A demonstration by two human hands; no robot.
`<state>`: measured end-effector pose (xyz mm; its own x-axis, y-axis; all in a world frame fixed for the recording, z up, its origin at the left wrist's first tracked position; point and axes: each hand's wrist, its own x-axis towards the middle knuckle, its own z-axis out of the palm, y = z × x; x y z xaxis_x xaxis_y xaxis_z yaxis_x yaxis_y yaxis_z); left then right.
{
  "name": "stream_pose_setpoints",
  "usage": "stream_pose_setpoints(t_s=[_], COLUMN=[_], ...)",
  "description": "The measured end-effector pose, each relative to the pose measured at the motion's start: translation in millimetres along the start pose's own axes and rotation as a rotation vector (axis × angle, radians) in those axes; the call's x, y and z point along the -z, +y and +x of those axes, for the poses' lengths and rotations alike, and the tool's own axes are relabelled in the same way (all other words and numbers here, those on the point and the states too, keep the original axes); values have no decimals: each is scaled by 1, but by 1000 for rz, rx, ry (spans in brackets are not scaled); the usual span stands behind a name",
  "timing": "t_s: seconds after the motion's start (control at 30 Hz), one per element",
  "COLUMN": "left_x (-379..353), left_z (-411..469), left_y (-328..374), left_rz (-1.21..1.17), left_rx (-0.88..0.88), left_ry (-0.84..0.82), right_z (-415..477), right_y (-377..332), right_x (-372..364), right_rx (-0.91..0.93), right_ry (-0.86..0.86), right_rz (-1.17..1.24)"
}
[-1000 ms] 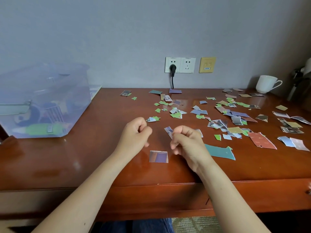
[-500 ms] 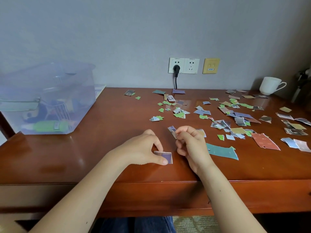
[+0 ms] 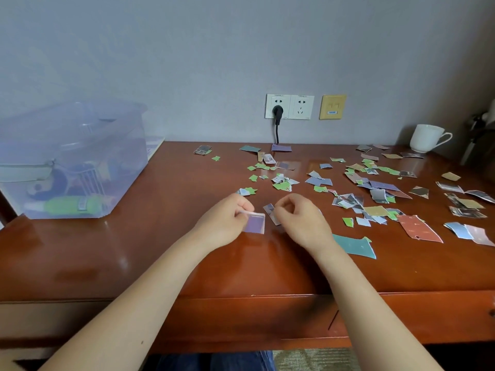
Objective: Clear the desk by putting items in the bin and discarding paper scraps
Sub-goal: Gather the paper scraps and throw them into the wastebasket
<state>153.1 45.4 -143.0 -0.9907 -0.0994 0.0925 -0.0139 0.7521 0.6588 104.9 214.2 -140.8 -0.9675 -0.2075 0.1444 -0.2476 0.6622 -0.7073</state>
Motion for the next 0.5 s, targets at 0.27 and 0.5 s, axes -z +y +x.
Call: stream_pose_setpoints(t_s=[0.27,0.5], left_x=[-17,-23], left_z=[43,54], left_y=[-5,-6], left_rz=[292,283], left_rx=[65,8], left_ry=[116,238], right_z=[40,58], right_y=[-7,-7], right_x=[-1,2], right_rx=[-53,-65], right_ry=[-244,-432], right_rz=[-438,-315])
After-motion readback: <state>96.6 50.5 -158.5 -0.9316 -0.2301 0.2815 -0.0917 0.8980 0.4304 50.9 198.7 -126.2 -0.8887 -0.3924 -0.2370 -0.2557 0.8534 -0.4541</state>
